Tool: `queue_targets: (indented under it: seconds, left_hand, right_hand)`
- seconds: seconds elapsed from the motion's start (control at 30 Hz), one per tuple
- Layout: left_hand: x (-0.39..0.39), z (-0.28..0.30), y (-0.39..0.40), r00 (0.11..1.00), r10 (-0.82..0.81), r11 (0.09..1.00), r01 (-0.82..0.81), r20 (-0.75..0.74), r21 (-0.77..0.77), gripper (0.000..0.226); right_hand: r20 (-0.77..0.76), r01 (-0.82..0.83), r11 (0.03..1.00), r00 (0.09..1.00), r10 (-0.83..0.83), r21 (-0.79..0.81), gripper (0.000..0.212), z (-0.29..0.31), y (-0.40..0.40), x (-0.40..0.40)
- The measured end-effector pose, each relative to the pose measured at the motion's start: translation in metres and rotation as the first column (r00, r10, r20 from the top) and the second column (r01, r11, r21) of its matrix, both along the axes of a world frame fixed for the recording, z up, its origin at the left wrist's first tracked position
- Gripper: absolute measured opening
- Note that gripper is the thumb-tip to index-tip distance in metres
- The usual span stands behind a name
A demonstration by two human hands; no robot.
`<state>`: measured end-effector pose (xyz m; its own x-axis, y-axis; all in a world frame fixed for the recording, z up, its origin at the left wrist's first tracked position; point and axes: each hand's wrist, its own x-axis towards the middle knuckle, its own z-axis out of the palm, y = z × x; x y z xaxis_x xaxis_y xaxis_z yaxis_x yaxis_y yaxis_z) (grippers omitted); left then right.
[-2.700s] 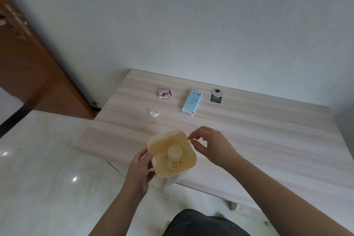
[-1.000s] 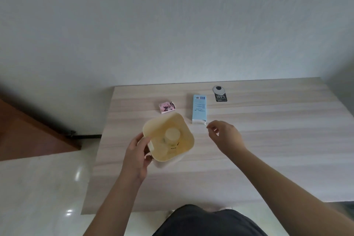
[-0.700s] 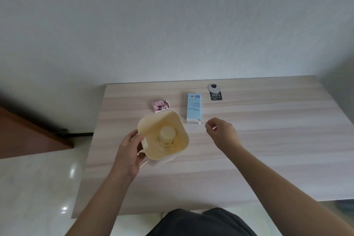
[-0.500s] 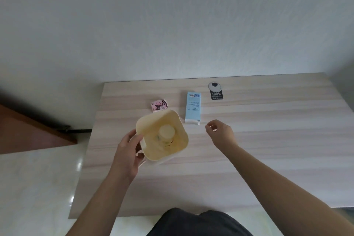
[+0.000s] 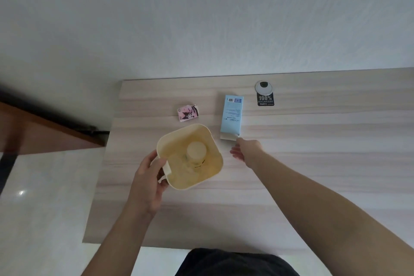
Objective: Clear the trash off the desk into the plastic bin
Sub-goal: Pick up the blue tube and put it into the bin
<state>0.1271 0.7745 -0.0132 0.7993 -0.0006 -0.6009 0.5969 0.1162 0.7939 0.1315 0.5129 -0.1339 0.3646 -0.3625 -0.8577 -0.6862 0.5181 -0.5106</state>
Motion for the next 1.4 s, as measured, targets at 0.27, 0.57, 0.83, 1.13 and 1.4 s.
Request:
queue_targets:
  seconds: [0.27,0.57,0.83,1.13,1.4]
  left_hand:
    - [-0.003,-0.004,0.001,0.998,0.053,0.999,-0.053,-0.021,0.010,0.037]
    - [-0.002,-0.001,-0.008,0.998,0.060,0.997,-0.059,-0.010,0.055,0.030]
    - [-0.005,-0.001,-0.030,1.000,-0.019,0.997,0.020,-0.011,0.080,0.027]
    - [-0.008,-0.006,-0.063,0.995,-0.101,0.992,0.101,-0.008,0.074,0.030]
    - [-0.017,-0.002,-0.077,0.996,-0.085,0.994,0.085,0.002,0.065,0.025]
  right_hand:
    - [-0.048,0.023,0.999,0.999,-0.024,-0.036,0.023,-0.008,0.001,0.012]
    - [0.063,-0.250,0.826,0.944,0.324,-0.505,0.020,0.009,-0.034,-0.020]
    - [0.111,-0.183,0.762,0.942,0.316,-0.621,0.021,0.034,-0.075,-0.055]
    - [0.490,-0.008,0.901,0.837,0.244,-0.435,0.013,0.137,-0.095,-0.071]
    - [0.427,-0.317,0.630,0.519,0.741,-0.709,0.016,0.214,-0.079,-0.095]
